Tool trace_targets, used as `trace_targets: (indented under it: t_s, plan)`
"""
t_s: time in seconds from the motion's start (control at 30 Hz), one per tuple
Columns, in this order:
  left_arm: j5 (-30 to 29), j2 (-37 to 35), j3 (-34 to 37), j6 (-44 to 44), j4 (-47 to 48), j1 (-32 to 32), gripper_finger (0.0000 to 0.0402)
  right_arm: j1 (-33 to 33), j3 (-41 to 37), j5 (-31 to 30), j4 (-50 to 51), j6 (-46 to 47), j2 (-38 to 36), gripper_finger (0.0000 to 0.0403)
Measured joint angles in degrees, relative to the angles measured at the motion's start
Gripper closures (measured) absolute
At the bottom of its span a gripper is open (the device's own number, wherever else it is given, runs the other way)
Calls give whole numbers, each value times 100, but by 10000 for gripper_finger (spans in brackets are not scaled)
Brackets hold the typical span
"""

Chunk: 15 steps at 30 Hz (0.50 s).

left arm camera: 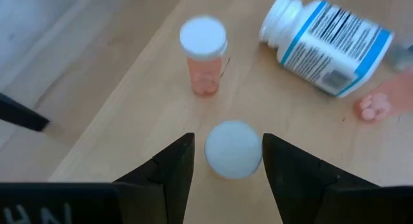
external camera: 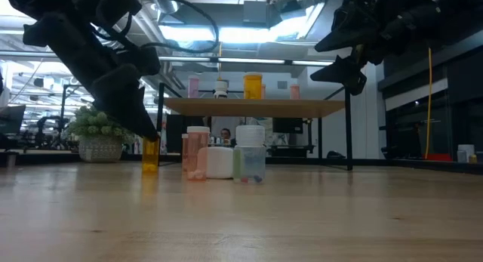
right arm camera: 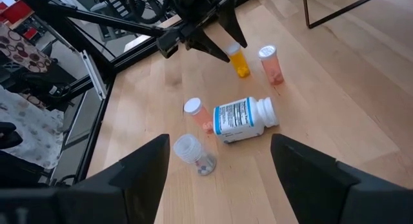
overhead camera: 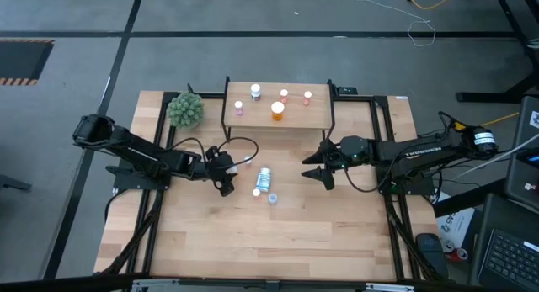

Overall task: Pick and place medicine bottles onto shelf by color
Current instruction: Put the small orange pill bottle on the shelf

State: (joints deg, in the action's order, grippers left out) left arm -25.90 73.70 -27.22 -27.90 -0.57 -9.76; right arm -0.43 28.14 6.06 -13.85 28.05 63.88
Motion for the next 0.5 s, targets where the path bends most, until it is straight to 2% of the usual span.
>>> trace_targets:
  t_s: [0.5]
  plan:
    - [-29,220,0,-7,-9,0,225,0,0,3,0,-1,0,130]
